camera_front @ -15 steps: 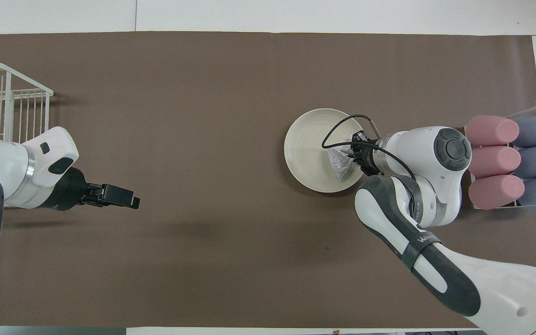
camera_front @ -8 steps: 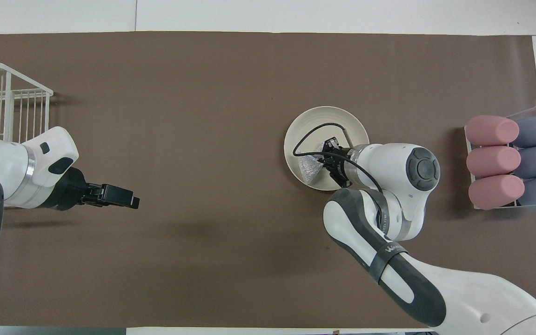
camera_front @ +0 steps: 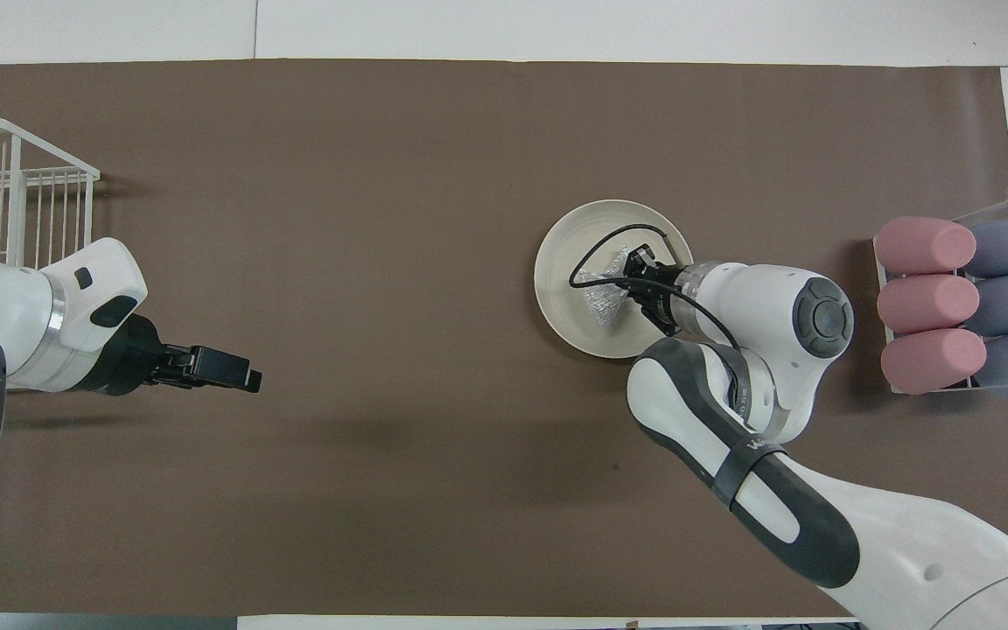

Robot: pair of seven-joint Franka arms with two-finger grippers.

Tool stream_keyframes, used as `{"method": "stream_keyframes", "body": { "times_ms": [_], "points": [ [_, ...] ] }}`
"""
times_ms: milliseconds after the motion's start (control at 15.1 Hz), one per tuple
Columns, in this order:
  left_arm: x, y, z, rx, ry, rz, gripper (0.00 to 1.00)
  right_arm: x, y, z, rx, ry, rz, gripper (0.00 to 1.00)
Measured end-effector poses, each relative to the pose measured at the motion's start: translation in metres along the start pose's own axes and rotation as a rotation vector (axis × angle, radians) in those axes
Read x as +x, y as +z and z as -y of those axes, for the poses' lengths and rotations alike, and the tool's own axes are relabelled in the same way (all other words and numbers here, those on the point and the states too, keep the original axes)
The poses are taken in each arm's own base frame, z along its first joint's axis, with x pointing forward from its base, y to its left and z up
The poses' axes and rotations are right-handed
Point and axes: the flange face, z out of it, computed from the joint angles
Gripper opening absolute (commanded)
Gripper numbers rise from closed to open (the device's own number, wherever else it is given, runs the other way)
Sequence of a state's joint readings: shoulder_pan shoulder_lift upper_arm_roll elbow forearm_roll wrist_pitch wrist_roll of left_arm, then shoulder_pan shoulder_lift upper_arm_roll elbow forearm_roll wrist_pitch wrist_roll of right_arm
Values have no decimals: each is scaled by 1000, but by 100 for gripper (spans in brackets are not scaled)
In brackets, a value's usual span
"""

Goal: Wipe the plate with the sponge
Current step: 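Rub the cloth around the plate surface with the right gripper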

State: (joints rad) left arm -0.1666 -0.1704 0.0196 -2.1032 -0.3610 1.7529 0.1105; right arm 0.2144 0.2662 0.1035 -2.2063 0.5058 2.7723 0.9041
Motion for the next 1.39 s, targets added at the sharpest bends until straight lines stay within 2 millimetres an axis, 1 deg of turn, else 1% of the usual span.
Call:
{"method": "stream_keyframes", "body": {
  "times_ms": [66, 133, 265, 331, 398, 597, 663, 729, 1061, 1193, 1259, 1326, 1392],
  "points": [
    [0, 0, 0, 0, 0, 0, 100, 12, -2, -3, 1, -8, -7, 0],
    [0, 0, 0, 0, 0, 0, 100, 18, -4, -5, 1, -10, -11, 0],
    [0, 0, 0, 0, 0, 0, 100, 16, -3, -5, 1, -1, -10, 0],
    [0, 0, 0, 0, 0, 0, 100, 11, -2, -3, 0, 16, -7, 0],
    [0, 0, 0, 0, 0, 0, 100, 2, 0, -1, -2, 38, 0, 0],
    [0, 0, 0, 1, 0, -1, 100, -51, 10, 8, -15, 90, 32, 0],
    [0, 0, 0, 1, 0, -2, 100, -63, 13, 9, -19, 95, 39, 0],
    [0, 0, 0, 1, 0, -2, 100, -69, 14, 9, -21, 96, 42, 0],
    [0, 0, 0, 1, 0, -3, 100, -68, 12, 8, -30, 101, 48, 0],
    [0, 0, 0, 1, -1, -3, 100, -64, 5, 6, -66, 111, 70, 0],
    [0, 0, 0, 1, -2, -3, 100, -60, -3, 5, -89, 119, 86, 0],
    [1, -1, 1, 1, -5, -5, 100, -55, -15, 6, -106, 127, 102, 0],
    [1, -1, 1, -1, -12, -8, 100, -48, -33, 7, -123, 126, 115, 0]
  ]
}}
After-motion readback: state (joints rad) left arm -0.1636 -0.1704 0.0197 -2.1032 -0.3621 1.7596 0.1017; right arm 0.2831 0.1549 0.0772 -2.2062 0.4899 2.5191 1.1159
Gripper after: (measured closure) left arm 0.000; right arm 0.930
